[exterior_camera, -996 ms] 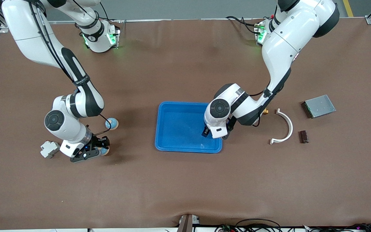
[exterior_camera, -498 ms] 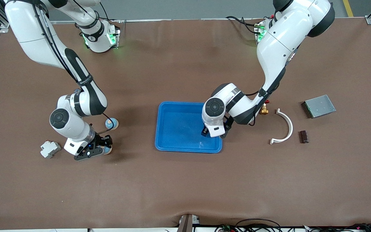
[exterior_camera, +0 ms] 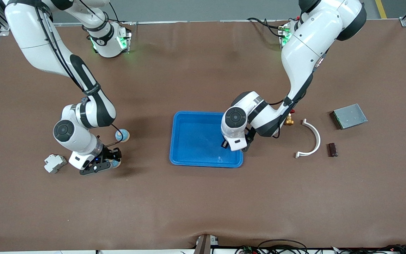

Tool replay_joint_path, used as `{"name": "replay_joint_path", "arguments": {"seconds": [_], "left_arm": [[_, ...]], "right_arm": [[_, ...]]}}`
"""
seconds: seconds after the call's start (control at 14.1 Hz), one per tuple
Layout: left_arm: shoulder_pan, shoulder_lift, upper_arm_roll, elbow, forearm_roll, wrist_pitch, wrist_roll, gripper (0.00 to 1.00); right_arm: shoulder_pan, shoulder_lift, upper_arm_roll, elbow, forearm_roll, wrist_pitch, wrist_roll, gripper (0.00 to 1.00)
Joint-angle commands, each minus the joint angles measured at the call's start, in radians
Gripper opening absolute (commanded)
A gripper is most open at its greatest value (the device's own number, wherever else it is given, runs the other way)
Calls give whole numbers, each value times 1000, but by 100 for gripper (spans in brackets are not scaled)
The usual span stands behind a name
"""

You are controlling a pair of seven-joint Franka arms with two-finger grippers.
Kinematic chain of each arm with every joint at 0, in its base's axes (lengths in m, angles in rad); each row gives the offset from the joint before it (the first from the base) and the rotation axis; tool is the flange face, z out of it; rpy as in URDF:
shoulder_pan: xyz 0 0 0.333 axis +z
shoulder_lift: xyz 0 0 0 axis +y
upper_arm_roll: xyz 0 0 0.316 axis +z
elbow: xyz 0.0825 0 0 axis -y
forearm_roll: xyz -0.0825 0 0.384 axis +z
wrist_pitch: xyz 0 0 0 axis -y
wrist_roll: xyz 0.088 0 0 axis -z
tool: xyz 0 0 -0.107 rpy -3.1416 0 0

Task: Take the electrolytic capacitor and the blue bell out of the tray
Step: 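Grasp the second capacitor with the left gripper while the right gripper lowers the bell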

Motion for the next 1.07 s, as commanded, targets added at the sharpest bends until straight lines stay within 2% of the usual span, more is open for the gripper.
{"name": "replay_joint_path", "arguments": {"seconds": [0.0,0.36,0.64,0.85,1.0], "left_arm": [[-9,21,7,10,29,1,-10,0],[5,7,7,10,41,1,-1,0],[18,-45,4,18,38,-24,87,0],[61,-97,-8,17,23,-87,186,0],[112,-137,-45,15,12,-133,255,0]], "right_arm": [[-8,7,8,-3,14,15,10,0],[-7,8,8,-3,21,15,10,0],[-5,10,8,-3,31,15,10,0],[-2,14,8,-3,31,17,10,0],[-2,14,8,-3,31,17,10,0]]}}
